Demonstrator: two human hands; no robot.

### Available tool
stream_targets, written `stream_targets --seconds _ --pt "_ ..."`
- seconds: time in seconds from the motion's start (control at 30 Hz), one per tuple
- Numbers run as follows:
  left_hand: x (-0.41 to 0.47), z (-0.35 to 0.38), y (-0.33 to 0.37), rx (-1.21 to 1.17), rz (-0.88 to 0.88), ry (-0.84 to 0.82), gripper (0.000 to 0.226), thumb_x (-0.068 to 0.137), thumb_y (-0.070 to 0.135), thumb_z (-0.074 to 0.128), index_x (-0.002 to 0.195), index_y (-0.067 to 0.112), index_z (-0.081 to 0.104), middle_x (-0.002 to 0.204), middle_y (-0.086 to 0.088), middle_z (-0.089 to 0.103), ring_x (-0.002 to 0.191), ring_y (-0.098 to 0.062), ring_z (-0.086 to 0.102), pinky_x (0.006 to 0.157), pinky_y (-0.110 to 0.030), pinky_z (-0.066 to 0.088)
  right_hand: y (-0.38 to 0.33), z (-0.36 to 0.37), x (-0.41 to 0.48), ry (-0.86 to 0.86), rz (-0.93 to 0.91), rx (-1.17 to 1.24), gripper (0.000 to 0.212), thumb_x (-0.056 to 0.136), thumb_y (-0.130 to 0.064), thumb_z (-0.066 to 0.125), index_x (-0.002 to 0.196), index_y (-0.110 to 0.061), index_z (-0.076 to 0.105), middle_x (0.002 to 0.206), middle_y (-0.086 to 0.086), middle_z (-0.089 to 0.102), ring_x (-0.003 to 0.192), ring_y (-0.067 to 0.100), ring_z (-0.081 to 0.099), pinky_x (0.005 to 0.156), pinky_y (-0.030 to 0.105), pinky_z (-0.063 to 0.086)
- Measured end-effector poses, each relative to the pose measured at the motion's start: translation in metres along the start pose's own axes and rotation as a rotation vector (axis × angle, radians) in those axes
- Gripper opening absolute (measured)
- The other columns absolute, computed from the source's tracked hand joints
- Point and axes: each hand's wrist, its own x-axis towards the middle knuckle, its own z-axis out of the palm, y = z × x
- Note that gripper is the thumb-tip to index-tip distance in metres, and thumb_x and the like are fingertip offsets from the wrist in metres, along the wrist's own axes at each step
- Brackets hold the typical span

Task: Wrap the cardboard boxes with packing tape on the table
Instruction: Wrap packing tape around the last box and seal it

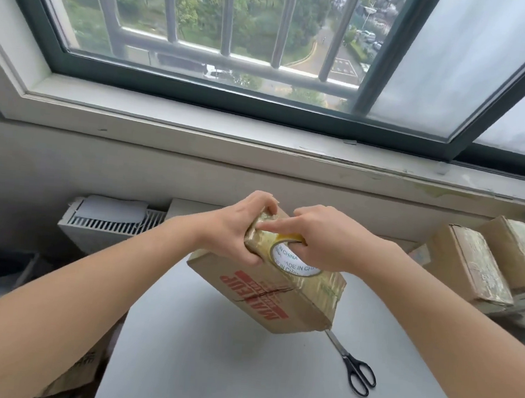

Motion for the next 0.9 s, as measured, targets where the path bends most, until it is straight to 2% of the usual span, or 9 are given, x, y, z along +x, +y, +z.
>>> stream_targets --seconds 0.13,0.23,0.33,0.4,0.5,0.63,0.7,0.83,0.9 --pt "-0.007 0.004 -0.010 -0.041 0.004 0.021 0.101 0.062 0.035 0.098 0.140 0.039 0.034 0.138 0.011 0.039 0.134 -0.005 0.043 0.110 -0.029 0.043 -0.010 0.005 0.008 -0.027 -0.036 -0.061 0.056 0.102 -0.026 0.048 0.146 -0.060 0.040 0.077 -0.020 0.027 0.069 0.007 0.037 0.071 0.027 0.033" --pt "-0.010 0.005 -0.022 -0.080 0.020 0.032 0.092 0.062 0.032 0.099 0.138 0.033 0.047 0.135 0.009 0.040 0.132 -0.011 0.047 0.112 -0.035 0.043 -0.011 0.006 0.013 -0.071 -0.056 -0.118 0.057 0.102 -0.026 0.043 0.148 -0.060 0.037 0.078 -0.016 0.030 0.069 0.012 0.039 0.067 0.029 0.032" --pt "-0.018 0.006 -0.037 -0.179 0.006 0.097 0.085 0.061 0.019 0.099 0.132 0.031 0.053 0.134 0.006 0.041 0.129 -0.015 0.051 0.111 -0.039 0.045 -0.002 0.008 0.010 -0.097 -0.039 -0.181 0.059 0.102 -0.031 0.036 0.149 -0.065 0.024 0.080 -0.009 0.036 0.062 0.007 0.035 0.057 0.029 0.027" --pt "-0.022 0.005 -0.043 -0.223 -0.003 0.114 0.083 0.061 0.013 0.099 0.129 0.029 0.055 0.134 0.006 0.042 0.128 -0.016 0.052 0.111 -0.039 0.045 0.003 0.012 0.002 -0.115 -0.027 -0.151 0.061 0.102 -0.032 0.037 0.148 -0.068 0.020 0.082 -0.007 0.039 0.065 0.012 0.041 0.059 0.029 0.029" --pt "-0.020 0.004 -0.046 -0.251 -0.018 0.101 0.082 0.060 0.012 0.100 0.128 0.026 0.056 0.136 0.005 0.041 0.130 -0.016 0.051 0.112 -0.035 0.044 0.011 0.015 -0.005 -0.122 -0.036 -0.103 0.065 0.099 -0.029 0.044 0.147 -0.069 0.023 0.083 -0.007 0.041 0.072 0.016 0.047 0.066 0.029 0.031" --pt "-0.016 0.001 -0.051 -0.288 -0.027 0.092 0.082 0.060 0.010 0.100 0.128 0.027 0.058 0.141 0.006 0.040 0.134 -0.011 0.048 0.111 -0.023 0.042 0.018 0.011 -0.006 -0.100 -0.041 -0.060 0.066 0.097 -0.029 0.048 0.143 -0.071 0.027 0.084 -0.009 0.043 0.075 0.012 0.047 0.069 0.027 0.035" --pt "-0.014 0.001 -0.052 -0.296 -0.029 0.084 0.081 0.060 0.010 0.100 0.128 0.027 0.058 0.141 0.007 0.040 0.134 -0.011 0.048 0.110 -0.022 0.041 0.023 0.013 -0.006 -0.101 -0.055 -0.002 0.066 0.095 -0.027 0.050 0.142 -0.069 0.034 0.082 -0.008 0.045 0.074 0.011 0.047 0.069 0.027 0.038" --pt "-0.035 -0.005 -0.081 -0.214 -0.137 0.103 0.081 0.063 0.017 0.099 0.127 0.037 0.055 0.140 0.022 0.041 0.136 -0.005 0.046 0.112 -0.026 0.042 0.058 0.025 -0.027 -0.069 -0.017 0.017 0.064 0.085 -0.032 0.042 0.138 -0.068 0.041 0.075 -0.010 0.047 0.067 0.007 0.046 0.065 0.025 0.038" --pt "-0.044 0.000 -0.091 -0.211 -0.198 0.087 0.080 0.064 0.019 0.099 0.126 0.042 0.053 0.139 0.032 0.039 0.136 -0.001 0.046 0.110 -0.025 0.043 0.074 0.039 -0.039 -0.101 -0.004 0.023 0.065 0.089 -0.029 0.047 0.138 -0.070 0.038 0.075 -0.010 0.046 0.066 0.008 0.045 0.066 0.026 0.039"
